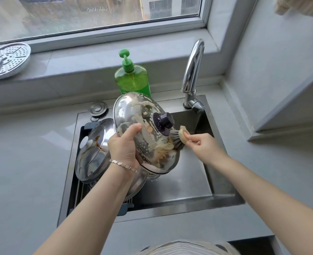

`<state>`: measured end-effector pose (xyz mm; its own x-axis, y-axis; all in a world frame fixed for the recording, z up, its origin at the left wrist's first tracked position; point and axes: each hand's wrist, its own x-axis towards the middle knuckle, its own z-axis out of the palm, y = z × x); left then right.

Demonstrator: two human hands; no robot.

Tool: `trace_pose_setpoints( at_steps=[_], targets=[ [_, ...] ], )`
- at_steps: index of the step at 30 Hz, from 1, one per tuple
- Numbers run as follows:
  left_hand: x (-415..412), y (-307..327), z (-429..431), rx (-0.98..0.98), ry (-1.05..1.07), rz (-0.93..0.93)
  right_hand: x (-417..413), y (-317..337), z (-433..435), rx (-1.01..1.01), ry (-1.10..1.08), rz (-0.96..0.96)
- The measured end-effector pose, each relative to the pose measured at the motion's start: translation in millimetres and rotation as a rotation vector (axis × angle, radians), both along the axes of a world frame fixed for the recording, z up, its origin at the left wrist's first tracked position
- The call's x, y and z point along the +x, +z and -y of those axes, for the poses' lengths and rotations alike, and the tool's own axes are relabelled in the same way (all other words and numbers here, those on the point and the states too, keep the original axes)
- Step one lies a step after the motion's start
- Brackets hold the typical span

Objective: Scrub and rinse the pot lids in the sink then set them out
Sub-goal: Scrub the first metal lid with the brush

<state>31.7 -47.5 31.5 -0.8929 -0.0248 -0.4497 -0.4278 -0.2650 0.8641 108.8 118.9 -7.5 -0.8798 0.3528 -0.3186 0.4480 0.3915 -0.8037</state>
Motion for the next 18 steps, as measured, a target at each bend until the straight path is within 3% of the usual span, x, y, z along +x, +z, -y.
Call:
trace_pose_setpoints(
  at_steps=[3,9,12,16,18],
  targets=[
    [-6,3,1,-0.029,0.017,0.003,11,4,15,-0.027,0.085,-0.069],
    [-15,4,0,0.019,0.103,0.064,20,7,23,-0.15,0.0,-0.11],
    [-21,3,-2,0.065,0.159,0.11,25,20,42,-0.134,0.087,-0.213],
    [-25,4,-3,0.065,0.227,0.089,10,13,20,0.033,-0.037,-0.11],
    [-28,5,-4,0.065,0.267,0.089,12,17,27,0.035,-0.036,-0.172]
  ],
)
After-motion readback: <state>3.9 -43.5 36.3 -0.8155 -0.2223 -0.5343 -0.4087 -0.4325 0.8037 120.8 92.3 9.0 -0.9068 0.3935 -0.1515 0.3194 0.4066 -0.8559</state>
